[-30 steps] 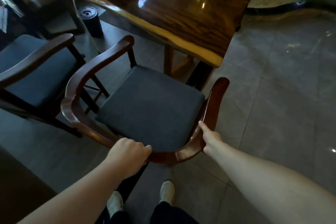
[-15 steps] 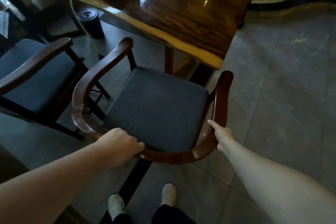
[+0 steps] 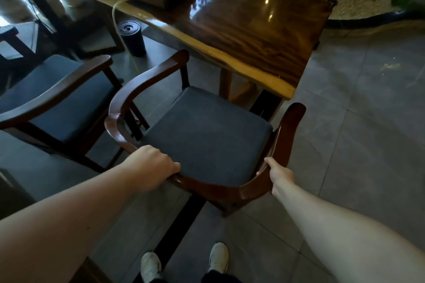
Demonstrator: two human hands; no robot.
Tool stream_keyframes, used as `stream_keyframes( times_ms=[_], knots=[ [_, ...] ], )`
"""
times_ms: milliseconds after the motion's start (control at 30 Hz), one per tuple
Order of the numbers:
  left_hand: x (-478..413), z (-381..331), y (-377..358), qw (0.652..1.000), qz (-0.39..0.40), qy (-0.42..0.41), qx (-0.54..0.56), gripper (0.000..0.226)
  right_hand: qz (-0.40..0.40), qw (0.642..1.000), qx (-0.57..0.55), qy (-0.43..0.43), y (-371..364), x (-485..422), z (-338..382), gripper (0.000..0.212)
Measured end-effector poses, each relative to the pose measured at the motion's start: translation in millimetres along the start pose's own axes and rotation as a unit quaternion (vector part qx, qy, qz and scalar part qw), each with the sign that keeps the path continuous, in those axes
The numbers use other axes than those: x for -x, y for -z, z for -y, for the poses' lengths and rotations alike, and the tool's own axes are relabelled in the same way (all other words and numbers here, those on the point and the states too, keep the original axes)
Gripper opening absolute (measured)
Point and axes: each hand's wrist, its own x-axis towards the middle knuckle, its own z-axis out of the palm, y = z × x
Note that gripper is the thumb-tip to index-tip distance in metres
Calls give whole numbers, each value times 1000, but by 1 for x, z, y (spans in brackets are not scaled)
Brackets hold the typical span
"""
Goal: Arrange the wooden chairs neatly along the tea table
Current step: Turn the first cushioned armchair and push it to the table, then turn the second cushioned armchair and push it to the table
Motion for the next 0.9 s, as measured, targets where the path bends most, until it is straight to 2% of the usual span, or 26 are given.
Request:
stream_keyframes(
  times_ms=[333, 400, 467, 567, 667, 767, 833, 900],
  knots=[
    [-8, -28, -16, 999, 26, 25, 41, 21, 32, 999, 38, -7, 22, -14, 8, 32],
    [-4, -29, -11, 998, 24, 28, 51, 23, 63, 992, 109, -12, 29, -13, 13, 42],
    [4, -27, -6, 994, 4, 44, 98, 25, 77, 967, 244, 12, 36, -11, 22, 57],
    [21, -22, -5, 987, -43, 72, 137, 46, 37, 878, 453, 151, 36, -8, 36, 83],
    [40, -15, -1, 982, -67, 117, 132, 65, 48, 733, 610, 296, 15, 17, 51, 93],
    [59, -2, 4, 977, -74, 164, 112, 66, 131, 616, 664, 403, -25, 52, 59, 86],
    [74, 7, 7, 972, -85, 188, 114, 64, 182, 562, 664, 458, -55, 83, 63, 79],
    [92, 18, 9, 966, -106, 202, 122, 57, 222, 522, 654, 501, -85, 110, 65, 73]
  ],
)
